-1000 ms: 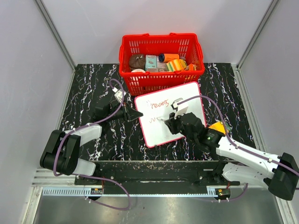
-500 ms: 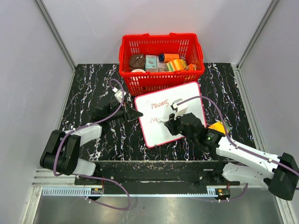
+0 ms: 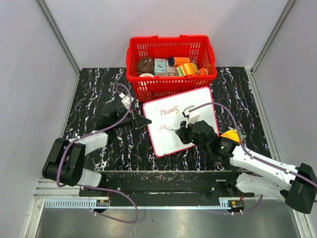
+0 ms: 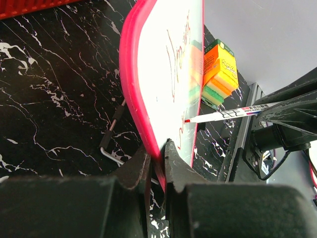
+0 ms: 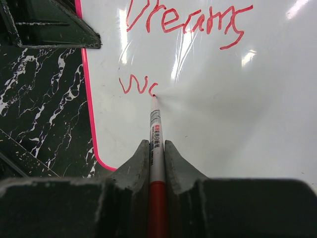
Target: Write a sentence on the whiteboard
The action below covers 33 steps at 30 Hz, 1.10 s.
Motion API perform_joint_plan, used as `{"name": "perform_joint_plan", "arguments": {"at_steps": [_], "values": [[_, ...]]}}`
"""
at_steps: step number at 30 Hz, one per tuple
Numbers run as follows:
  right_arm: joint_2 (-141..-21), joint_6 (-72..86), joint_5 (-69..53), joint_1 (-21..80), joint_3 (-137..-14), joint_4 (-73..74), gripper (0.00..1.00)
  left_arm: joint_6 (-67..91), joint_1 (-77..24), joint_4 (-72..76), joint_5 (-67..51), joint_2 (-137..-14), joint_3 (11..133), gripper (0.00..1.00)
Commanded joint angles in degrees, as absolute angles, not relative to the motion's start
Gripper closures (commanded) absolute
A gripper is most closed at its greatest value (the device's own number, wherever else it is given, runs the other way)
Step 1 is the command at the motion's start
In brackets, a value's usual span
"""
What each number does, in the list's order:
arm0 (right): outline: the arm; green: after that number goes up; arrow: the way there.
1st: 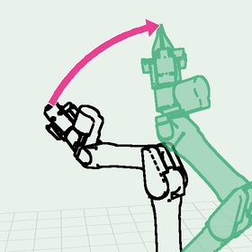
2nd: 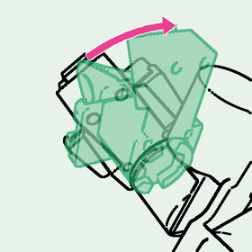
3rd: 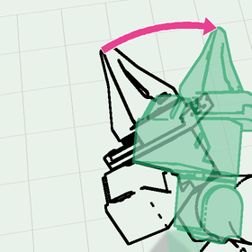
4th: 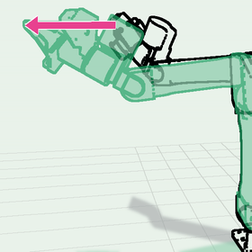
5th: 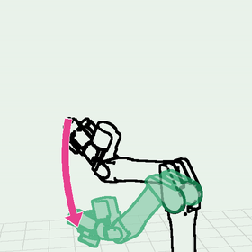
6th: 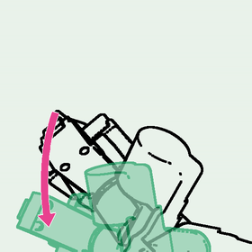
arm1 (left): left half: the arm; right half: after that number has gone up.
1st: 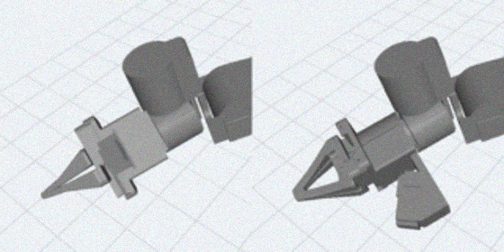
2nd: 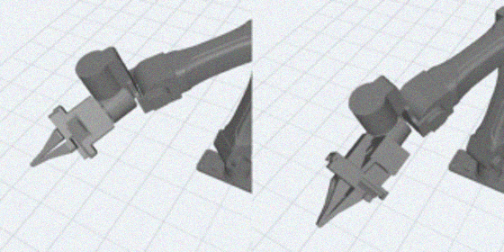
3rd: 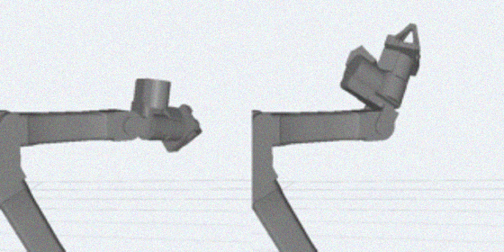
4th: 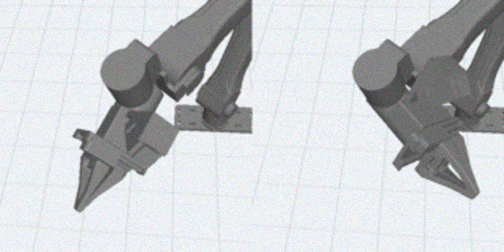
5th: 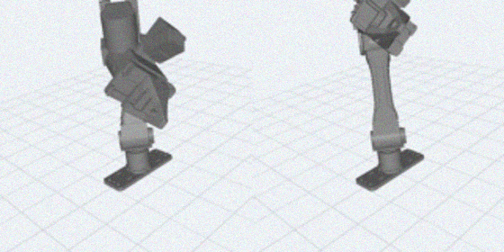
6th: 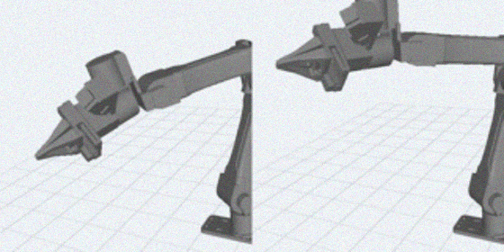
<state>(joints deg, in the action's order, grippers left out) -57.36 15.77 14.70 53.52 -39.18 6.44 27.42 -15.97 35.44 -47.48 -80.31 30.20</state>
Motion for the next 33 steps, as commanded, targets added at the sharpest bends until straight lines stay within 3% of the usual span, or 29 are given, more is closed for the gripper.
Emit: {"name": "perform_joint_plan", "arguments": {"at_steps": [1,18,33], "values": [[-56.9,15.8,19.9,53.5,-39.5,7.4,1.00,18.2,-17.0,34.5,-44.7,-80.0,30.4,1.00],[-59.6,14.8,18.6,53.4,-41.9,3.6,1.00,18.2,-17.0,34.5,-44.9,-79.9,30.4,1.00],[-54.7,14.3,19.9,53.4,-40.9,4.3,1.00,18.1,-17.0,34.5,-44.8,-80.2,30.5,1.00]]}}
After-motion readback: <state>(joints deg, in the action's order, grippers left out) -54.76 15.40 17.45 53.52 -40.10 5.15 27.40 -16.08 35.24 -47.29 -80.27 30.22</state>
